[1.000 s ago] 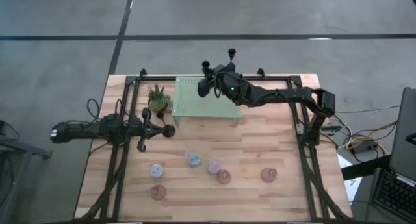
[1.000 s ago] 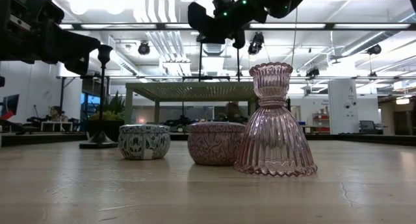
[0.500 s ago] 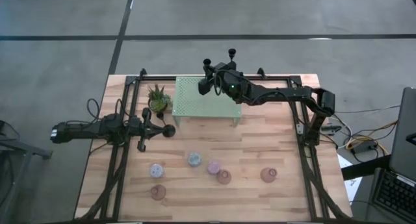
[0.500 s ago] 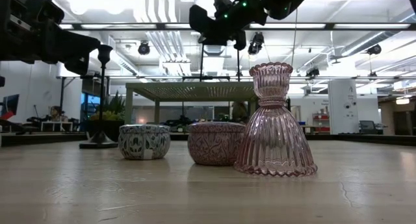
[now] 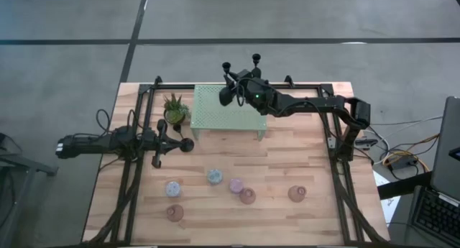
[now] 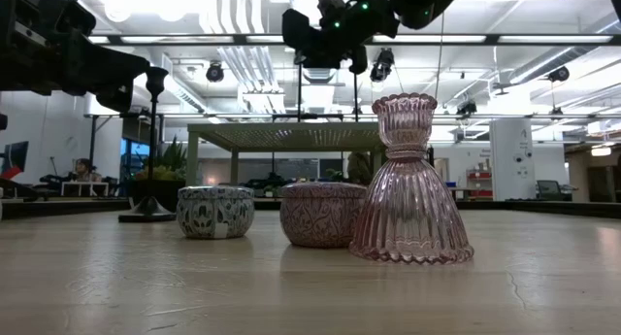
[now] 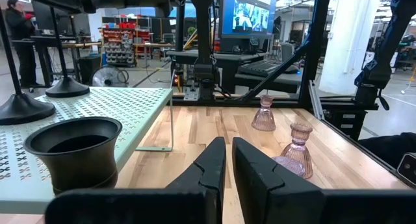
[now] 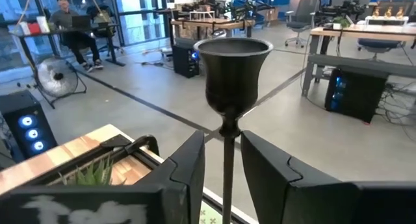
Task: Pick & Place candle stick holders
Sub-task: Put the bottom black candle holder on the shelf
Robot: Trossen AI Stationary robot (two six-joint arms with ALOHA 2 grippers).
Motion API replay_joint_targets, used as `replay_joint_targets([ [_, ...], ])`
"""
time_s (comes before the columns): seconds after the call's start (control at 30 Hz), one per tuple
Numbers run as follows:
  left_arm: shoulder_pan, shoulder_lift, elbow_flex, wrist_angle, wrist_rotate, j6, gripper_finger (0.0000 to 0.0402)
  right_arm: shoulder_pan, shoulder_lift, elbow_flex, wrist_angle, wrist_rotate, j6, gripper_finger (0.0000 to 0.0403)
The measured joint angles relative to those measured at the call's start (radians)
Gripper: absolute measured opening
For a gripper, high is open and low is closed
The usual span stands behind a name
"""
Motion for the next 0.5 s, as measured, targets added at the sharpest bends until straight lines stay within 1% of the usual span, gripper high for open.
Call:
replay_joint_targets([
  [0.17,0.0,0.0,0.0,0.0,0.0,0.0,0.0035,0.003,0.0,0.0,0.0,0.001,-0.033,0.0102],
  [0.27,0.0,0.0,0.0,0.0,0.0,0.0,0.0035,0.004,0.0,0.0,0.0,0.001,-0.036,0.0112],
  [0.5,0.0,0.0,0.0,0.0,0.0,0.0,0.0035,0.006,0.0,0.0,-0.024,0.002,-0.059,0.0162],
])
